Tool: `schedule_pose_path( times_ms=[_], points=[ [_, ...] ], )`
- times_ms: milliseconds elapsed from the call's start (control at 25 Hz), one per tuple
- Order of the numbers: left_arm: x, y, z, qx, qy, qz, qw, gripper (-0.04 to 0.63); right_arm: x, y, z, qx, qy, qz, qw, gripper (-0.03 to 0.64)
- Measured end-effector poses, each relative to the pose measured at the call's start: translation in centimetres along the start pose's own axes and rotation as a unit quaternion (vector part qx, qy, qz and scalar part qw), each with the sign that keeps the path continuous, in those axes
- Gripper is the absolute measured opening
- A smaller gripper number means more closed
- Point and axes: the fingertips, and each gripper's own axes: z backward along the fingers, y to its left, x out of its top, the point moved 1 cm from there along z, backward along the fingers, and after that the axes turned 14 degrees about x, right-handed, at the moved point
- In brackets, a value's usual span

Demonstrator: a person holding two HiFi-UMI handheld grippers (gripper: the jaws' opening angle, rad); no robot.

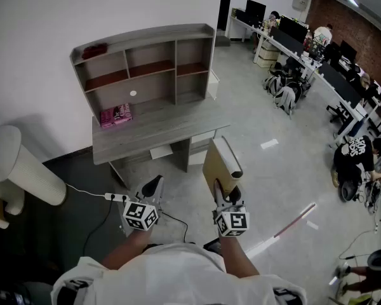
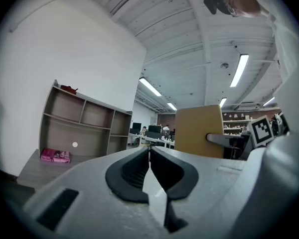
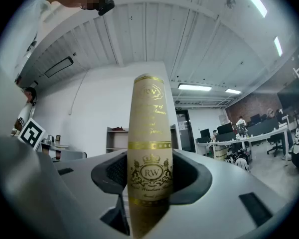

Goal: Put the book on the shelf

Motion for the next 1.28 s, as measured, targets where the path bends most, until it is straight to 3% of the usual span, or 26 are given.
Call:
schedule_pose_path(
  times_ms=[440, 640, 880, 1080, 1280],
  points=[
    [0.1, -3.3, -3.4, 0.002, -0.001, -0.015, 0.9999, 0.018, 0.1, -5.3, 0.7, 0.019, -0.007, -0.013, 1.000, 0.212],
    [1.1, -1.7, -4.6, 0.027, -0.011, -0.019, 0.9994, 0.018, -0.2, -7.6, -0.1, 0.020, -0.009, -0.020, 1.000, 0.212],
    [0.6, 0.7, -7.6, 0.031, -0.008, -0.008, 0.9995, 0.017, -1.3, -9.5, -2.9, 0.017, -0.016, -0.033, 0.999, 0.213],
    [-0.5, 3.1, -13.0, 0.026, -0.012, 0.005, 0.9996, 0.017, -2.7, -11.7, -6.8, 0.006, -0.012, -0.021, 1.000, 0.213],
    [0.4, 6.8, -22.3, 0.013, -0.034, 0.036, 0.9987, 0.017, -4.1, -16.2, -14.9, -0.006, -0.007, -0.012, 1.000, 0.212]
  ],
)
